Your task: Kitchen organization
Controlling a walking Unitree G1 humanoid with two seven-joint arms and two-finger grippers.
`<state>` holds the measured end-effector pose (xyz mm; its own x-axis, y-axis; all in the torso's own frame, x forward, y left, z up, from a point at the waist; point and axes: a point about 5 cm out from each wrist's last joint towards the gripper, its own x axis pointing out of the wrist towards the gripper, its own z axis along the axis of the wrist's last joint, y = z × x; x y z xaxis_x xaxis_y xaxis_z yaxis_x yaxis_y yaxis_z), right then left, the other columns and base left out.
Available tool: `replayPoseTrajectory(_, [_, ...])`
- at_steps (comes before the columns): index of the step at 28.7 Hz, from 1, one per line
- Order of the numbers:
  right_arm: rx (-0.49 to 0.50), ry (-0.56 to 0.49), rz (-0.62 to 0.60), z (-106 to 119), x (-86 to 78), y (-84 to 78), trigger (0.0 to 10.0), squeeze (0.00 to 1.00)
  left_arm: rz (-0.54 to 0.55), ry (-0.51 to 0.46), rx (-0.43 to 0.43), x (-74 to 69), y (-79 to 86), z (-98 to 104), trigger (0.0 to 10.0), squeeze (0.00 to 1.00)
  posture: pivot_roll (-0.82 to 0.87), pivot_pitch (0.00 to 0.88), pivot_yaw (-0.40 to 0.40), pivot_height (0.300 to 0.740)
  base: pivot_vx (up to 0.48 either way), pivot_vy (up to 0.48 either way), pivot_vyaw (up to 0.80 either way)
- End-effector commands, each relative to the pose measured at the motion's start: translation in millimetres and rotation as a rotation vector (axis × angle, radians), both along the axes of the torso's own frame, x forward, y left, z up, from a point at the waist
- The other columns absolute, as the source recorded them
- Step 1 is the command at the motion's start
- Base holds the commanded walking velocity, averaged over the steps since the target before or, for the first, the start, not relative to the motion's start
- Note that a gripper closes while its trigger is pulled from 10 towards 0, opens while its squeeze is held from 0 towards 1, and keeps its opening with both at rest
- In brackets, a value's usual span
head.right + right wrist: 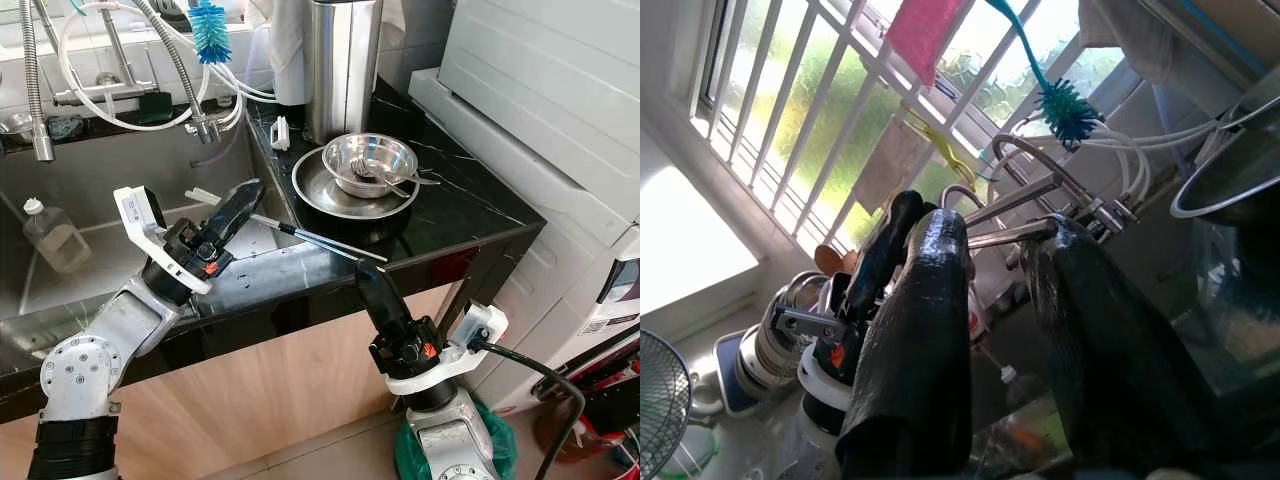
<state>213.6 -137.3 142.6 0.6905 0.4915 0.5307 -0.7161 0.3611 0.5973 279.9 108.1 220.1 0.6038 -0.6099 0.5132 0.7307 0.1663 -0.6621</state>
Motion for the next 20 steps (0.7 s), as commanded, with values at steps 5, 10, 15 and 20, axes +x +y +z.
replayPoseTrajectory(5, [-0.020, -0.023, 0.038, 1.7, -2.7, 8.3, 10.0, 1.00, 0.100, 0.069, -0.031, 8.6, 11.7, -3.3, 0.0, 0.00, 0.03, 0.058, 0.023, 0.740, 0.000, 0.000, 0.00])
replayPoseTrajectory(10, [-0.045, -0.007, 0.042, -1.6, -2.6, 9.1, 10.0, 0.00, 0.195, 0.120, -0.089, 19.4, 20.5, -0.4, 0.0, 0.00, 0.03, 0.056, 0.021, 0.740, 0.000, 0.000, 0.00])
replayPoseTrajectory(15, [-0.049, -0.007, 0.043, -1.9, -3.0, 9.3, 10.0, 0.00, 0.228, 0.150, -0.127, 22.9, 26.9, -0.2, 0.0, 0.00, 0.03, 0.056, 0.019, 0.740, 0.000, 0.000, 0.00])
replayPoseTrajectory(20, [-0.056, -0.005, 0.038, -2.7, -3.0, 8.8, 10.0, 0.00, 0.234, 0.164, -0.137, 24.2, 30.3, -0.6, 0.0, 0.00, 0.03, 0.052, 0.021, 0.740, 0.000, 0.000, 0.00])
